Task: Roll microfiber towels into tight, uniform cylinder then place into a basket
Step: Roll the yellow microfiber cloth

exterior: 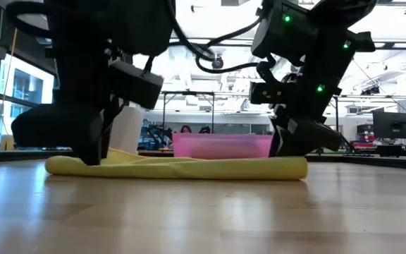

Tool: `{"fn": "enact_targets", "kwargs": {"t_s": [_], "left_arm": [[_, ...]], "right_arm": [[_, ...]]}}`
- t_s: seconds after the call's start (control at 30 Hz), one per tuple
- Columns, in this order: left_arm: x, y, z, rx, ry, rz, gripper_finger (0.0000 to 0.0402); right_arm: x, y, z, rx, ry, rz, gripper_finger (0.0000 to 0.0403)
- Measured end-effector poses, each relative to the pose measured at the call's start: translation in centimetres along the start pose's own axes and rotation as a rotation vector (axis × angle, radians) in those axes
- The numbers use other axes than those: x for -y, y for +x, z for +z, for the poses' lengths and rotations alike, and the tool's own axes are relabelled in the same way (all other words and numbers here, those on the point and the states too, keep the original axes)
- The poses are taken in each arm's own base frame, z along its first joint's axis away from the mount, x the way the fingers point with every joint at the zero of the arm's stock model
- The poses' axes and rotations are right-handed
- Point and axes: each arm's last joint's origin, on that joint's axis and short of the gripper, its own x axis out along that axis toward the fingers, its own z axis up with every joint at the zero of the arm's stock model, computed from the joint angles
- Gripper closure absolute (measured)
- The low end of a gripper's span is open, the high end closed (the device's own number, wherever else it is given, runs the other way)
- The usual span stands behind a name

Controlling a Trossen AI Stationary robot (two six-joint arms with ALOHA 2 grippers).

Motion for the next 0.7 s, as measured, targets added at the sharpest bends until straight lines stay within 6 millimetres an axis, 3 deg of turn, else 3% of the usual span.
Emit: {"fn": "enact_targets", "kwargs": {"t_s": [0.23,0.4,0.7], "left_arm": [[-0.7,-2.7,1.4,0.072,-0.008,0.050,0.0278],[-1.2,-4.6,2.1,0.117,-0.015,0.080,0.0278],[-0.9,-6.6,2.4,0.127,-0.028,0.014,0.0278]], "right_arm": [[-0.1,-3.0,1.2,0.044,-0.002,0.020,0.0249],[-1.5,-4.4,2.2,0.147,0.070,0.126,0.0249],[-5.0,-4.0,1.3,0.121,0.075,0.204,0.0249]]}}
